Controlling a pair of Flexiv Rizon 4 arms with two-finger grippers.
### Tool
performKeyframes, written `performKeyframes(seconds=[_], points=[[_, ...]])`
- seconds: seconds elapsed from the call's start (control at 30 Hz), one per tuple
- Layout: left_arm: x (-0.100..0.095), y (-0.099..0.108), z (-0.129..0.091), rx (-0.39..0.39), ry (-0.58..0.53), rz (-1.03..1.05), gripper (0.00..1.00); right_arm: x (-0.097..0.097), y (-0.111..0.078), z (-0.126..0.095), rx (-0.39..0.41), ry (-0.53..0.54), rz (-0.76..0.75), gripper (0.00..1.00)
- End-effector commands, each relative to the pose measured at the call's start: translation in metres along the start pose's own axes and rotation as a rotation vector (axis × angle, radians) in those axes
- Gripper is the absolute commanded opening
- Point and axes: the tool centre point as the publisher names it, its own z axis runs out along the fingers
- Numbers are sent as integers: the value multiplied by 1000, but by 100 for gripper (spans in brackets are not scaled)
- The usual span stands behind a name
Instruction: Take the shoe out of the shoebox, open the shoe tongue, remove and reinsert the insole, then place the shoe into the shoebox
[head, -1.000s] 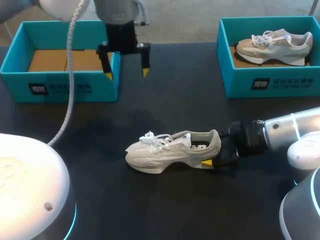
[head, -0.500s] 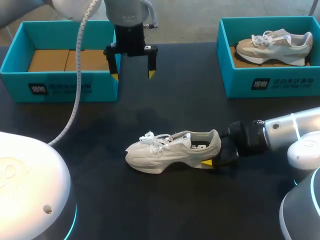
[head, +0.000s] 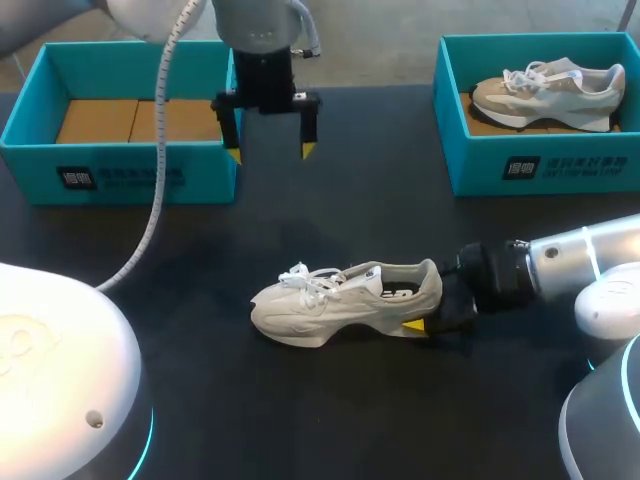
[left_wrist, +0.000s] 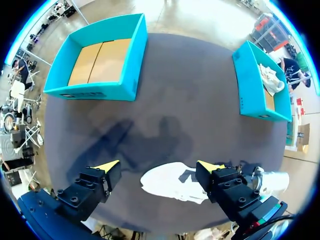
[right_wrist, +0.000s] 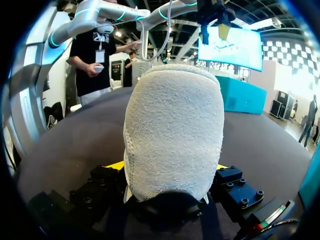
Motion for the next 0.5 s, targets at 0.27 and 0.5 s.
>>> performKeyframes(seconds=[0.27, 0.5], points=[[43, 50, 4, 4, -32, 74, 100, 1, 1, 0, 2, -2, -1, 0], [45, 84, 19, -3, -28, 111, 100, 1, 1, 0, 2, -2, -1, 0]])
